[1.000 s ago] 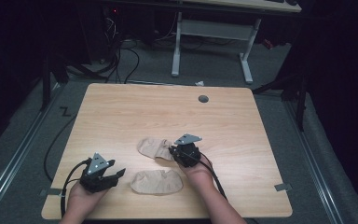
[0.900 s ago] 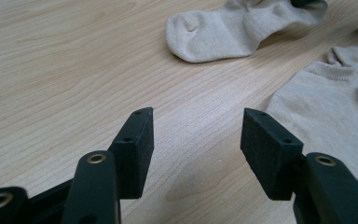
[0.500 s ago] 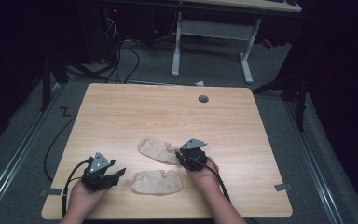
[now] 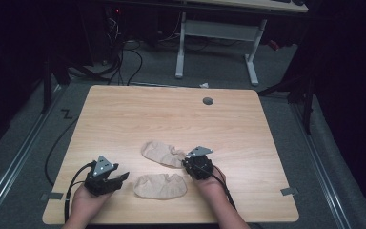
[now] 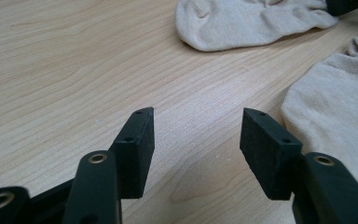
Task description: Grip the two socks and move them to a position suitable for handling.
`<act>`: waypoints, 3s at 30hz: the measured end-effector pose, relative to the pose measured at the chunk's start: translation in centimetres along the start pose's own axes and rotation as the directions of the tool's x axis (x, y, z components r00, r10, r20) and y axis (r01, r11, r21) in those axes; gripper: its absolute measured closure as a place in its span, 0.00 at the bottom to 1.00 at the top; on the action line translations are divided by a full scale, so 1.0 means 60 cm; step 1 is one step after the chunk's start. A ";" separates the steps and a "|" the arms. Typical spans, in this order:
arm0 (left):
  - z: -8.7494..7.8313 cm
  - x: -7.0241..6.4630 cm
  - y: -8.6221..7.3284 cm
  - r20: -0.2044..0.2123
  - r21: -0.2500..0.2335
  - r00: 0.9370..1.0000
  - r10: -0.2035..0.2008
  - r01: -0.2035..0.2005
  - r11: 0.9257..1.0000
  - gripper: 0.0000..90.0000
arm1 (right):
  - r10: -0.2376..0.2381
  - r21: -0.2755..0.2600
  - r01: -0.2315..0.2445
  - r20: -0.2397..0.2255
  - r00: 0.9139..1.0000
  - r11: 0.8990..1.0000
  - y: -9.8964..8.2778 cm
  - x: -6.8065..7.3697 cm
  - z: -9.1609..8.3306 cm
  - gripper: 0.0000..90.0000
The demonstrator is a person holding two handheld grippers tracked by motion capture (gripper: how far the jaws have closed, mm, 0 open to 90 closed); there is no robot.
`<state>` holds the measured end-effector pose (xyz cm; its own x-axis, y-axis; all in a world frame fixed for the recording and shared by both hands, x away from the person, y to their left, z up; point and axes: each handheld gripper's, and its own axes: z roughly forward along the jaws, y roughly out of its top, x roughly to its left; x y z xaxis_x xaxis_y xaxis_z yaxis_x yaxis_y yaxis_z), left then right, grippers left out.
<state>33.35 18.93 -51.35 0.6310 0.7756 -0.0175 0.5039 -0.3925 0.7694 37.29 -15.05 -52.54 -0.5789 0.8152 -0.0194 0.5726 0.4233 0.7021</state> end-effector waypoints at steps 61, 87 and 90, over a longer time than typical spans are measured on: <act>0.105 -0.011 0.105 -0.011 -0.047 0.999 -0.032 0.031 0.998 0.97 | 0.058 -0.107 -0.061 -0.033 0.998 0.992 0.032 -0.027 -0.006 0.93; 0.017 -0.042 0.085 0.023 -0.088 1.000 0.003 -0.001 0.996 0.97 | -0.045 -0.166 0.033 -0.066 0.997 0.986 0.016 0.024 -0.071 0.93; 0.008 -0.045 0.081 0.035 -0.083 0.999 0.008 -0.005 0.997 0.97 | -0.043 -0.167 0.031 -0.068 0.997 0.986 0.012 0.026 -0.075 0.93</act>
<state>34.36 14.70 -47.86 0.6550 0.7549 -0.0336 0.4500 -0.3540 0.8199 34.20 -15.25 -48.83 -0.6409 0.7677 -0.0011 0.4497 0.3766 0.8099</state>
